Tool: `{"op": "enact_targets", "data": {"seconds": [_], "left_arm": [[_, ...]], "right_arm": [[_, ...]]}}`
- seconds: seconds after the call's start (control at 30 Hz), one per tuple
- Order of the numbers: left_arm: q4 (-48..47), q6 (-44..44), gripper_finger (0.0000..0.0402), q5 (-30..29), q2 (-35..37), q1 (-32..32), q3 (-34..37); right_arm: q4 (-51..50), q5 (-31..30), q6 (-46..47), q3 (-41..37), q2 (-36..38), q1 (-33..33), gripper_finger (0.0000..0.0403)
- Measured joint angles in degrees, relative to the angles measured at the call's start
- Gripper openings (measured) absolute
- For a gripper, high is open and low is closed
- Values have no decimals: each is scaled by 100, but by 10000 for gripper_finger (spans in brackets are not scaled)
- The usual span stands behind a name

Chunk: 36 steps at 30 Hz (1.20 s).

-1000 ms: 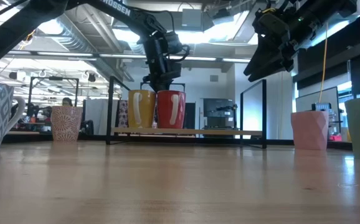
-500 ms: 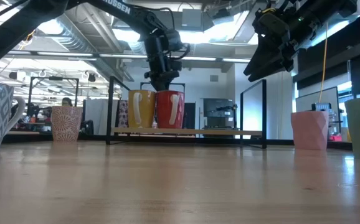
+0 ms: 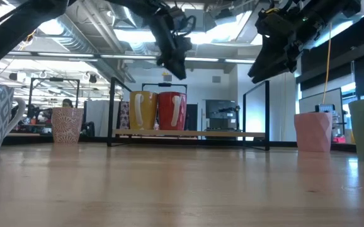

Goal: Place coffee mugs
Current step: Put the green mug on the shelf

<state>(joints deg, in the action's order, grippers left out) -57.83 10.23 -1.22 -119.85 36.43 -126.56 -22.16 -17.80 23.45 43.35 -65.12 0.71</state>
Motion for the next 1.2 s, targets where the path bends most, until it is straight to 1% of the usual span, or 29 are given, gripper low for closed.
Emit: {"op": "enact_targets", "data": {"seconds": [0.2,0.3,0.4,0.5,0.6,0.7,0.77,0.9,1.07,1.2], "left_arm": [[-143,-48,115,533,0,-382,-490],[-178,-56,115,590,1,-717,-587],[-360,-141,115,591,2,-1029,-586],[-444,-368,115,593,2,-1298,-586],[-411,-499,113,571,2,-1574,-584],[-329,-664,112,584,2,-1878,-584],[-180,-672,112,567,2,-2086,-529],[377,-714,112,484,8,-2465,-238],[858,-821,112,476,13,-2780,-54],[1207,-821,112,468,11,-3007,199]], "right_arm": [[-1333,82,-124,585,14,6,192],[-1750,151,-109,759,219,46,192],[-1968,118,12,765,617,258,192],[-2270,51,223,765,1193,538,192],[-2663,42,647,767,1708,767,192],[-3232,94,1067,767,2017,951,192],[-3709,121,1316,760,2187,1076,192],[-4330,406,1800,758,2396,1362,192],[-5297,507,2527,758,2411,1681,192],[-5517,603,2852,756,2400,1890,192]]}}
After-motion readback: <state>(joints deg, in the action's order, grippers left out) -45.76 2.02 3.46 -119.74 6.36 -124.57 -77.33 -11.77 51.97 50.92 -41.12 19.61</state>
